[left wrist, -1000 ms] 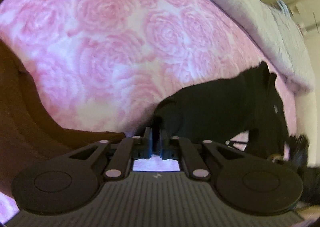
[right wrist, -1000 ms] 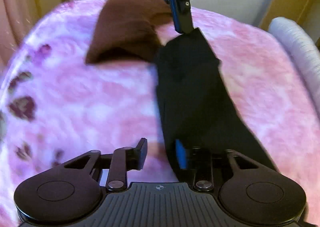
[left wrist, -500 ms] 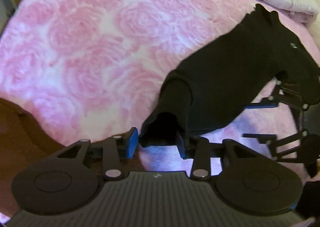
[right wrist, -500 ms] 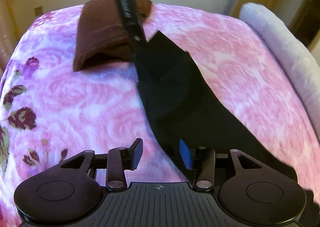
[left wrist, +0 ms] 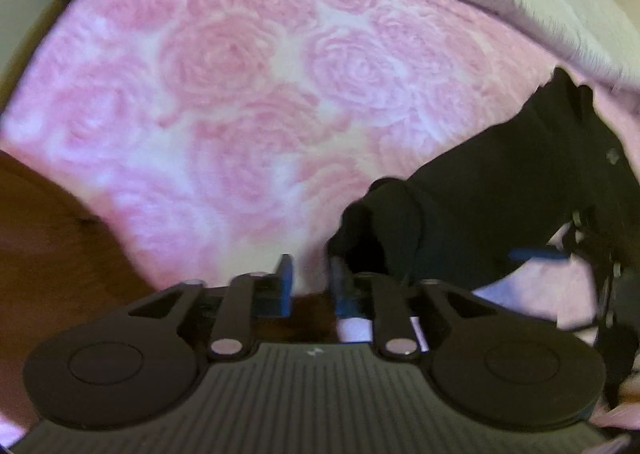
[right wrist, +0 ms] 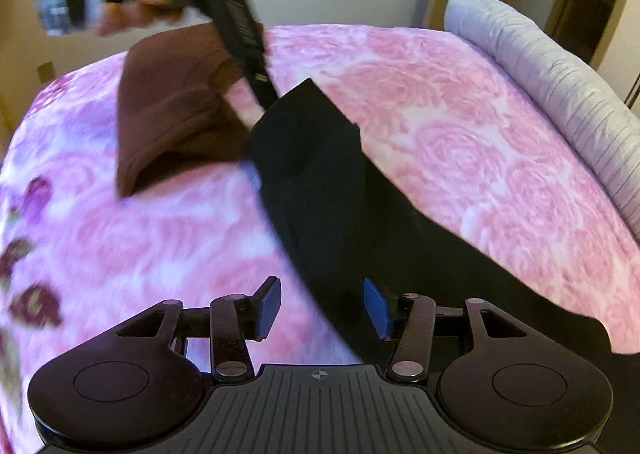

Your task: Fold clothes

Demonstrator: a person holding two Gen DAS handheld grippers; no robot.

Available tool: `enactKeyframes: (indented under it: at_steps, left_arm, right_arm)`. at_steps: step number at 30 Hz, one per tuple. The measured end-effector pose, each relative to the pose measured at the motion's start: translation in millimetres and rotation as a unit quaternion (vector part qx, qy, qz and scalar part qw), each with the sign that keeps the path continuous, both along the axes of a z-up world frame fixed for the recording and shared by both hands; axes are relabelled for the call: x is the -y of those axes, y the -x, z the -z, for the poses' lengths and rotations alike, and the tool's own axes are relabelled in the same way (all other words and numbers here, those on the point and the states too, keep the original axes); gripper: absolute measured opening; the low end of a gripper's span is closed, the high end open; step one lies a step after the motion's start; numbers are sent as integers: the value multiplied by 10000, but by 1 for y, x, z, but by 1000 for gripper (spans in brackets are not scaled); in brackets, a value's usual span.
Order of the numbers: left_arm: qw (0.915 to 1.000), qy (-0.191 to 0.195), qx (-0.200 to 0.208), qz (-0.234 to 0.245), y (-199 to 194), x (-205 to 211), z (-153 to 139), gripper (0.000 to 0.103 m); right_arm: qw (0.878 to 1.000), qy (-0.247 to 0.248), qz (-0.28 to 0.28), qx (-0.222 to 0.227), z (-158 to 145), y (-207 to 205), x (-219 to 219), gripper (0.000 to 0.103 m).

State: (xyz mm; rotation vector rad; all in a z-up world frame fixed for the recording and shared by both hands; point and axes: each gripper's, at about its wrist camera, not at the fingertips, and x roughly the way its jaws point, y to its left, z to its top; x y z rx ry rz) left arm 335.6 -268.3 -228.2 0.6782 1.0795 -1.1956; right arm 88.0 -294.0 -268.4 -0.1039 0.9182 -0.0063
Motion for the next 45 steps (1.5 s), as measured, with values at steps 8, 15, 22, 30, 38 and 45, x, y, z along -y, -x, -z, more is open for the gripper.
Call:
enactKeyframes:
  at_steps: [8, 15, 22, 30, 38, 45]
  left_arm:
    - [9902, 741, -93, 1177, 55, 14, -25, 33]
    - [9957, -695, -25, 605, 36, 35, 51, 37]
    - [9986, -86, 212, 478, 48, 15, -9, 31]
    - [9921, 413, -167, 1173, 91, 57, -8, 40]
    - [9946, -823, 68, 623, 69, 57, 49, 34]
    - [9918, -956, 433, 731, 100, 34, -1, 40]
  right_arm:
    - [9977, -283, -471, -385, 24, -17, -16, 51]
    - [9979, -410, 139, -490, 10, 26, -7, 51]
    - [9791, -599, 1902, -413, -17, 118, 40, 51]
    - [9483, -246, 3104, -608, -32, 218, 65, 51]
    - [8789, -513, 4618, -1076, -23, 316, 93, 51]
    - [7583, -2201, 5982, -1371, -11, 418, 88, 56]
